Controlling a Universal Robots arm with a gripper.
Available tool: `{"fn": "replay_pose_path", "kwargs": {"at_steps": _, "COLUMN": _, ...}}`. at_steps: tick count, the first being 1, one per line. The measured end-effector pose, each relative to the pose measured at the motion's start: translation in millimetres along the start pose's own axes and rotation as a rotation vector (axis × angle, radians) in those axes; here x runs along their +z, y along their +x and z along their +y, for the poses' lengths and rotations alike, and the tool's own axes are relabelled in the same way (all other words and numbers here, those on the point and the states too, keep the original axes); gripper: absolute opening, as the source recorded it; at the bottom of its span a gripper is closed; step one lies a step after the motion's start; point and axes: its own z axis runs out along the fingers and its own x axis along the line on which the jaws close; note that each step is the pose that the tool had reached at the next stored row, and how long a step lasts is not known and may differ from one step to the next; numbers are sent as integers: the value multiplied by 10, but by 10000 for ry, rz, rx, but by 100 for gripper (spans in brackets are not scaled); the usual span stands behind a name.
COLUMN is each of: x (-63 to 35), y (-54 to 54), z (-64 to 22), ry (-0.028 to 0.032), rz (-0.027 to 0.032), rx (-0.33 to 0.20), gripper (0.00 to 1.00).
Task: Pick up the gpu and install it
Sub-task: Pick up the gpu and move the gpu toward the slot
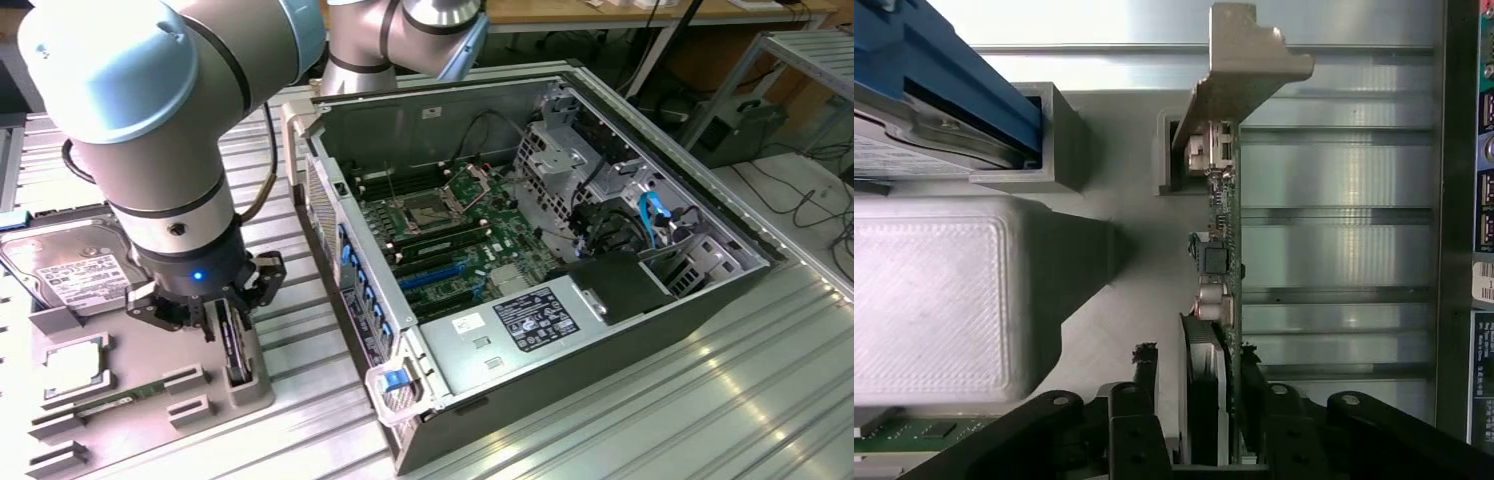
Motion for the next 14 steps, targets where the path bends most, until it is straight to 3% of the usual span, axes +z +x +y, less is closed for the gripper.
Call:
{"fn": "replay_pose_path", "kwargs": {"at_steps": 3, "x": 3, "y": -4, "z": 0, "ry": -2, "rz": -2, "rx": 0, "gripper": 41}}
{"fn": "replay_pose_path", "kwargs": {"at_steps": 4, "x": 4, "y": -6, "z": 0, "ry": -2, "rz": -2, "rx": 0, "gripper": 34}}
{"fn": "replay_pose_path", "kwargs": {"at_steps": 7, "x": 4, "y": -11, "z": 0, "ry": 0, "rz": 1, "rx": 0, "gripper": 28}}
{"fn": "replay_pose_path", "kwargs": {"at_steps": 14, "x": 6, "y": -16, "z": 0, "ry": 0, "rz": 0, "rx": 0, "gripper": 28}}
